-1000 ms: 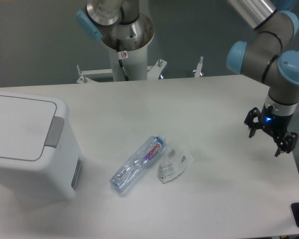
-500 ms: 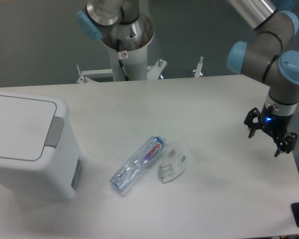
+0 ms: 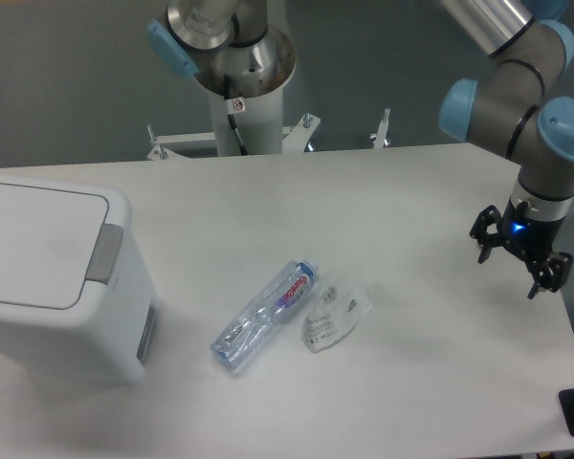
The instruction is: Open the trash can
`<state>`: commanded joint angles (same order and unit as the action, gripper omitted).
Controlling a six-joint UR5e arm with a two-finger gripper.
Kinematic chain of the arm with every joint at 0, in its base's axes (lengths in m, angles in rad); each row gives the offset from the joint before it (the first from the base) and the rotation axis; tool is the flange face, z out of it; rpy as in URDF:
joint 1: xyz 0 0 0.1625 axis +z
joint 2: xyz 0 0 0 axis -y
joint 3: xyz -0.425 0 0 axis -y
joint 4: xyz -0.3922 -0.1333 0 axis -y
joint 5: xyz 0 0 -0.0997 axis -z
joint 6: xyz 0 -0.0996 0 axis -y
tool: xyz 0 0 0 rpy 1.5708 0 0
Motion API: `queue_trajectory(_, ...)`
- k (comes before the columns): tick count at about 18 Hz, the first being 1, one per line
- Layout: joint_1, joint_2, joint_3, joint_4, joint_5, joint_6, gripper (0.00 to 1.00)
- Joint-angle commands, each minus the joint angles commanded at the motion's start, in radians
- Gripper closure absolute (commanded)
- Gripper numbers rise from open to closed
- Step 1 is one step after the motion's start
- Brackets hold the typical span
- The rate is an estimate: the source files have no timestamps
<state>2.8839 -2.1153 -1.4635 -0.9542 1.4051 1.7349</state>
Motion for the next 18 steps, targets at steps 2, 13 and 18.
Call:
queue_trajectory(2, 0.012, -0.002, 0.002, 0.0, 0.0, 0.0, 0.0)
queue_trajectory(13, -0.126, 0.043, 0.057, -0.046, -0.03, -0.45, 0.0)
queue_trajectory(18, -0.176, 0.084, 0.054, -0.051, -0.165, -0.688, 0.0)
